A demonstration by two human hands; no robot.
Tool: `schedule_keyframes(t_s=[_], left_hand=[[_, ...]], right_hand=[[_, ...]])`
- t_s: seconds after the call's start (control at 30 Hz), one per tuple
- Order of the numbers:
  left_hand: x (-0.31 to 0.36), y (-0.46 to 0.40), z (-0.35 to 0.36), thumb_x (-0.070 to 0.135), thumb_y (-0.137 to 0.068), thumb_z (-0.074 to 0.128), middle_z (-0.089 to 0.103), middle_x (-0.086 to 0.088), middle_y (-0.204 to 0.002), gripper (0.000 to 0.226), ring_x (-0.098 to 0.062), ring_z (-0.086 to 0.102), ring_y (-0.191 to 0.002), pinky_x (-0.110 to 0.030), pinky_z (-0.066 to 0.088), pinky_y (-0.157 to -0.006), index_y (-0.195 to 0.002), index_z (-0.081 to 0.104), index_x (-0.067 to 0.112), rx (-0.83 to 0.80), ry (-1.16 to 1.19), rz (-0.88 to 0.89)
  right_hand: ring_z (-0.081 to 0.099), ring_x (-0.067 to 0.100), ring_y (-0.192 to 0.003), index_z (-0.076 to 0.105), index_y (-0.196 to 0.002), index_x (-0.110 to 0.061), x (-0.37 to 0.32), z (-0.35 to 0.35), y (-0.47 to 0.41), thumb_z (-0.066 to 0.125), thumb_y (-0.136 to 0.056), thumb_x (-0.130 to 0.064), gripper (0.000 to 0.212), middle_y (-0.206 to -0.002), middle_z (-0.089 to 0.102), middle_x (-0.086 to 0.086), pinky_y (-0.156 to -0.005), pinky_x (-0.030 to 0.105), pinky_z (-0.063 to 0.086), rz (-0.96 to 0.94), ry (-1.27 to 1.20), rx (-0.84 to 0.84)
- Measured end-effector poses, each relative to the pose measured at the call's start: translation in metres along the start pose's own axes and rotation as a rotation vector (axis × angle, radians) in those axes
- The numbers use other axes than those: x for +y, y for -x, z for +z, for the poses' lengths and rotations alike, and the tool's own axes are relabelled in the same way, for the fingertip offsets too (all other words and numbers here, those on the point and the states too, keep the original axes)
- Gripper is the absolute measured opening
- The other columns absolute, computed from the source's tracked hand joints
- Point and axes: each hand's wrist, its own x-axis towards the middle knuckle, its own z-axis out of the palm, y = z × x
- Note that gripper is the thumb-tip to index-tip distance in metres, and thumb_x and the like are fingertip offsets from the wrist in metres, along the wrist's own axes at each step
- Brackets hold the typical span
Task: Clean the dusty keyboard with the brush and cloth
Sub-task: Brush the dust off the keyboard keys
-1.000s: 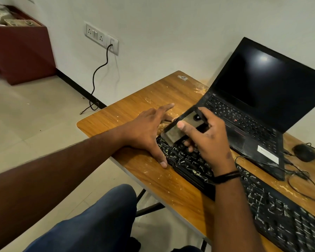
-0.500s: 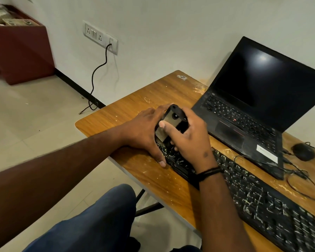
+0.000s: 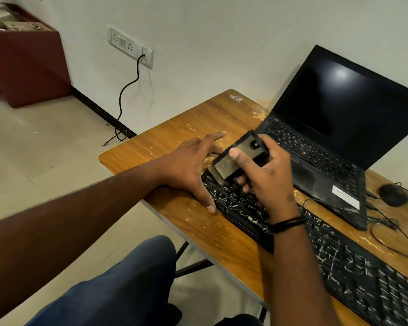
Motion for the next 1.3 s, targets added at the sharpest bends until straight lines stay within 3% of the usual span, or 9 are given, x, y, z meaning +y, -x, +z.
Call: schedule_keyframes(t_s=[0.1, 0.2, 0.33, 0.43, 0.53, 0.67, 0.83, 0.97, 1.3], left_hand=[[-0.001, -0.001, 0.001, 0.052, -0.046, 0.098, 0.027, 0.001, -0.160, 0.153, -0.018, 0.020, -0.145, -0.031, 0.017, -0.110, -0.158, -0.004, 0.035, 0.004, -0.006, 0.006], [-0.001, -0.001, 0.002, 0.052, -0.046, 0.098, 0.029, -0.001, -0.156, 0.151, -0.018, 0.024, -0.141, -0.033, 0.023, -0.110, -0.156, -0.005, 0.036, 0.006, -0.018, -0.003], [-0.001, 0.000, 0.000, 0.050, -0.047, 0.098, 0.027, 0.003, -0.160, 0.152, -0.017, 0.019, -0.145, -0.031, 0.016, -0.109, -0.157, -0.005, 0.035, -0.003, 0.001, 0.009], [-0.002, -0.001, 0.001, 0.053, -0.045, 0.097, 0.029, 0.002, -0.160, 0.153, -0.016, 0.020, -0.145, -0.033, 0.016, -0.115, -0.159, -0.004, 0.033, 0.003, -0.012, 0.028], [-0.004, -0.002, 0.002, 0.054, -0.045, 0.098, 0.029, 0.000, -0.159, 0.152, -0.016, 0.022, -0.143, -0.036, 0.020, -0.115, -0.157, -0.004, 0.036, 0.002, -0.021, 0.018], [-0.001, -0.001, -0.003, 0.045, -0.046, 0.099, 0.025, 0.006, -0.161, 0.154, -0.003, 0.015, -0.136, -0.031, 0.014, -0.110, -0.158, -0.007, 0.037, -0.053, 0.001, 0.013], [-0.002, -0.003, -0.003, 0.043, -0.043, 0.101, 0.020, 0.004, -0.163, 0.158, -0.018, 0.015, -0.147, -0.032, 0.016, -0.107, -0.157, -0.009, 0.040, -0.071, 0.002, -0.002], [-0.001, -0.001, -0.005, 0.040, -0.044, 0.100, 0.024, 0.006, -0.160, 0.157, -0.008, 0.016, -0.140, -0.031, 0.016, -0.107, -0.157, -0.008, 0.038, -0.075, 0.013, 0.005], [-0.004, -0.003, -0.003, 0.041, -0.042, 0.101, 0.024, 0.005, -0.160, 0.158, -0.015, 0.017, -0.145, -0.031, 0.014, -0.108, -0.158, -0.007, 0.038, -0.069, 0.021, 0.019]], right_hand=[[0.060, 0.018, -0.047, 0.061, -0.105, -0.013, 0.001, 0.007, 0.001, 0.075, -0.089, -0.021, 0.022, -0.076, 0.070, 0.005, -0.038, 0.028, 0.048, 0.032, 0.028, -0.129], [0.063, 0.018, -0.049, 0.060, -0.107, -0.018, 0.001, 0.021, -0.001, 0.074, -0.090, -0.028, 0.024, -0.079, 0.070, 0.005, -0.040, 0.034, 0.051, -0.002, 0.108, -0.067], [0.059, 0.016, -0.048, 0.062, -0.105, -0.018, -0.002, 0.002, 0.000, 0.074, -0.090, -0.021, 0.020, -0.076, 0.069, 0.001, -0.037, 0.024, 0.045, 0.012, 0.014, -0.052], [0.058, 0.018, -0.045, 0.063, -0.105, -0.013, 0.000, 0.003, 0.004, 0.075, -0.089, -0.021, 0.022, -0.074, 0.070, 0.005, -0.036, 0.026, 0.046, 0.034, 0.031, -0.167], [0.061, 0.017, -0.047, 0.062, -0.107, -0.017, 0.000, 0.014, 0.001, 0.075, -0.090, -0.026, 0.023, -0.078, 0.070, 0.005, -0.039, 0.030, 0.048, 0.010, 0.103, -0.109], [0.058, 0.018, -0.045, 0.064, -0.100, -0.017, -0.001, -0.003, 0.002, 0.075, -0.088, -0.021, 0.017, -0.072, 0.069, 0.001, -0.035, 0.025, 0.043, 0.001, 0.052, -0.096], [0.059, 0.005, -0.049, 0.063, -0.102, -0.015, -0.001, 0.009, 0.004, 0.075, -0.089, -0.022, 0.020, -0.077, 0.067, 0.001, -0.039, 0.019, 0.043, 0.001, 0.103, -0.142], [0.056, 0.008, -0.045, 0.063, -0.098, -0.009, -0.005, 0.001, 0.003, 0.076, -0.088, -0.016, 0.017, -0.072, 0.064, 0.009, -0.038, 0.018, 0.040, -0.017, 0.067, -0.124], [0.052, 0.004, -0.043, 0.065, -0.088, -0.008, -0.004, 0.001, 0.004, 0.079, -0.084, -0.010, 0.015, -0.065, 0.060, 0.002, -0.040, 0.015, 0.037, -0.036, 0.025, -0.197]])
